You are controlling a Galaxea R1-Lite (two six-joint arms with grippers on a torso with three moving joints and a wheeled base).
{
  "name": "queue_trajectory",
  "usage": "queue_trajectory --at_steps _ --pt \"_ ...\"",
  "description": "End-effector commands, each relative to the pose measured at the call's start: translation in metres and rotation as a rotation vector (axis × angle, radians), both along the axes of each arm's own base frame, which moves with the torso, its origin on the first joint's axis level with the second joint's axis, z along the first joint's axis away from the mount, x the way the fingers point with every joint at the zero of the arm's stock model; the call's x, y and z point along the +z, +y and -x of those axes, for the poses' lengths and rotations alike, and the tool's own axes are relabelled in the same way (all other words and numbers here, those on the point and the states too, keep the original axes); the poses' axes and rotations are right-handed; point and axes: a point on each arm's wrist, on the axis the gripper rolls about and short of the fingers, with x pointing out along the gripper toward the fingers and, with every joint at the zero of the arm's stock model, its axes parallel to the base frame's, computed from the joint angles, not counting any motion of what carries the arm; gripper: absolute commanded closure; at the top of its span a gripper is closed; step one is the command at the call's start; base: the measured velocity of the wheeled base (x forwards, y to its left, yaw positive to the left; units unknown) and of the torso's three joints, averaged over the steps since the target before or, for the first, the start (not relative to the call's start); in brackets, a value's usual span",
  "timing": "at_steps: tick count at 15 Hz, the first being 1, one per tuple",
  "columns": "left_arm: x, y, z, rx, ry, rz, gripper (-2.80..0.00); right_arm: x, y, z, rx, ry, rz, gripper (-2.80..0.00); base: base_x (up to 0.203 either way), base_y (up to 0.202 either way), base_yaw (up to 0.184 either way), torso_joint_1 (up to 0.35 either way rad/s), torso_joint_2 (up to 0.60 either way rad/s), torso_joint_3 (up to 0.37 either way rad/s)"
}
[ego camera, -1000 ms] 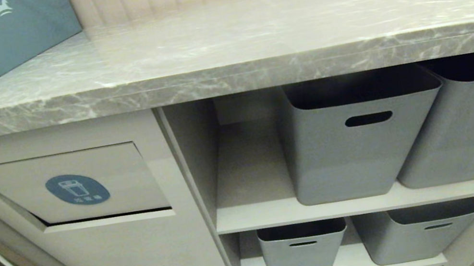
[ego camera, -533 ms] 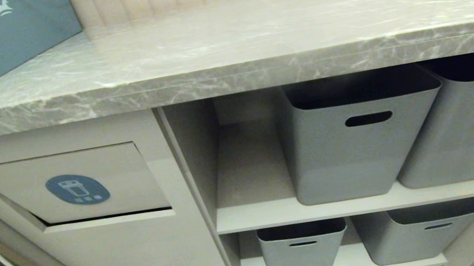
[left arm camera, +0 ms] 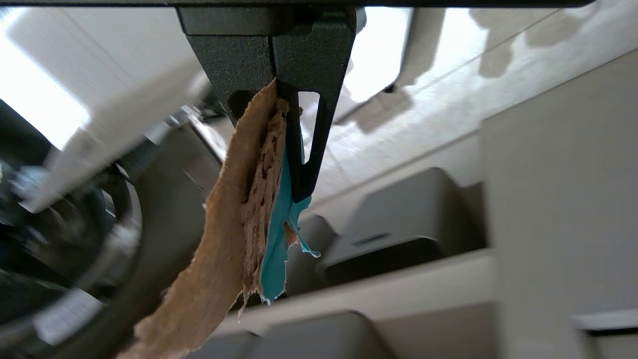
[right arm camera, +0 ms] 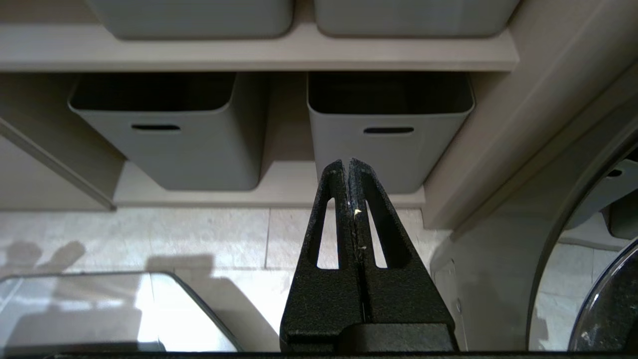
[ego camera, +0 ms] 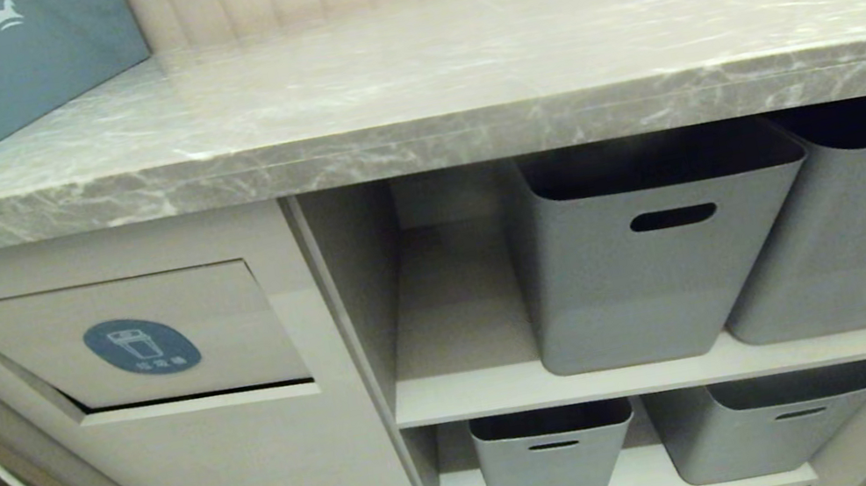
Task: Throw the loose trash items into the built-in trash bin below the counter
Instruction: Put the garbage in the trash can
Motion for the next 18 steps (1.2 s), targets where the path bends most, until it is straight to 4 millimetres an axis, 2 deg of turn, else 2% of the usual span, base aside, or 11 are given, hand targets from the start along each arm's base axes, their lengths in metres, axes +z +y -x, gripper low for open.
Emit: queue_trajectory --at_steps 1,4,10,14,18 --pt "0.004 0.001 -0.002 0.069 -0.016 0.006 0.00 0.000 0.000 0.004 0.000 -0.056 -0.002 0.00 0.000 0.000 0.000 0.000 0.00 0.000" --pt "0.005 0.010 0.000 0.246 -0.039 -0.003 0.00 -0.002 0.000 0.013 0.004 -0.161 -0.008 0.00 0.000 0.000 0.000 0.000 0.00 0.000" --pt "0.014 0.021 0.011 0.260 -0.021 -0.013 0.00 -0.003 0.000 0.012 0.006 -0.184 -0.025 0.00 0.000 0.000 0.000 0.000 0.00 0.000" --pt "-0.002 0.022 0.012 0.277 0.094 -0.051 0.00 -0.003 0.000 0.012 0.006 -0.184 -0.025 0.00 0.000 0.000 0.000 0.000 0.00 0.000" --pt "-0.008 0.027 0.008 0.419 0.184 -0.027 0.00 -0.003 0.000 0.012 0.005 -0.184 -0.025 0.00 0.000 0.000 0.000 0.000 0.00 0.000"
